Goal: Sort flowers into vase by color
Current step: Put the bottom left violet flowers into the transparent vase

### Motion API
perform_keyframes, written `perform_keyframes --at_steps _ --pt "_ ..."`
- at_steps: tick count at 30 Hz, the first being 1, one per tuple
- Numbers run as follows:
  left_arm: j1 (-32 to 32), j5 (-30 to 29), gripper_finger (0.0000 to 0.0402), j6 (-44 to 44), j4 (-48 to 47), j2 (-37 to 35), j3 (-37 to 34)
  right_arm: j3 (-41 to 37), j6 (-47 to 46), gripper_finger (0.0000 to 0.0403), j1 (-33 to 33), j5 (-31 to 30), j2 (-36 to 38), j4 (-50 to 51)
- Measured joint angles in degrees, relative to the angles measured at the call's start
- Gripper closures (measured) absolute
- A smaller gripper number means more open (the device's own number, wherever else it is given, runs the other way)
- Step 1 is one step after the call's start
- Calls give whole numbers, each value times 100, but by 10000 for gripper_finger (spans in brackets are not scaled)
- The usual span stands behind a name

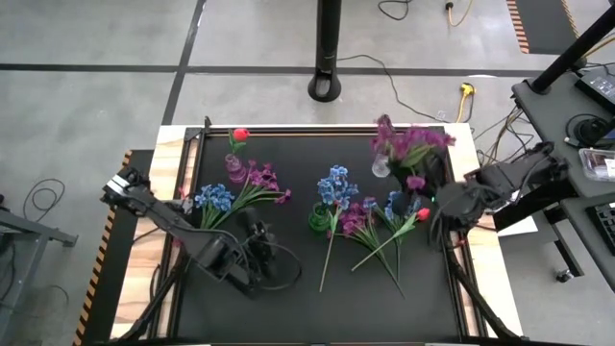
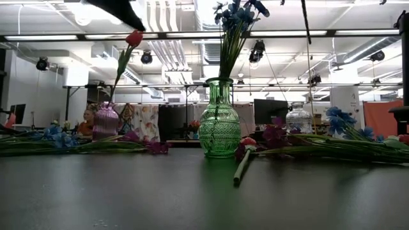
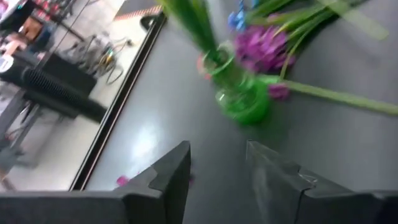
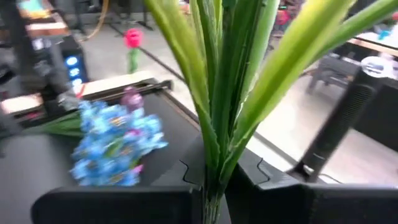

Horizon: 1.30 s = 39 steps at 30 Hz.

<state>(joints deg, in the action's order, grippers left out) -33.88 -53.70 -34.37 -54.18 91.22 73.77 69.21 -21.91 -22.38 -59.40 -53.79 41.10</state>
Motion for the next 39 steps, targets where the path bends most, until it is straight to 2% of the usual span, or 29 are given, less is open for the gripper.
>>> perform_keyframes --at_steps 3,8,12,18,26,31,37,39 --pt "234 -25 270 -102 -91 -8 -139 -9 206 375 515 460 119 -153" --pt "669 -24 281 -100 -128 -10 -364 -12 1032 374 1482 1751 117 -902" --pt "858 -8 286 -77 -130 -10 -546 -179 1751 374 2172 2339 139 -1511" --pt "891 33 287 -87 -243 -15 -818 -839 2109 374 3146 2871 267 -2205" --pt "887 58 287 -440 -530 -17 -832 -2074 2106 374 4601 4146 618 -3519" --pt "887 193 287 -475 -527 -17 -830 -2580 1910 374 5251 4134 787 -3571" --pt "887 204 287 -521 -522 -17 -830 -2649 1864 374 5334 4114 880 -3557" --pt "887 197 287 -544 -520 -17 -828 -2695 1931 374 5334 3908 874 -3548"
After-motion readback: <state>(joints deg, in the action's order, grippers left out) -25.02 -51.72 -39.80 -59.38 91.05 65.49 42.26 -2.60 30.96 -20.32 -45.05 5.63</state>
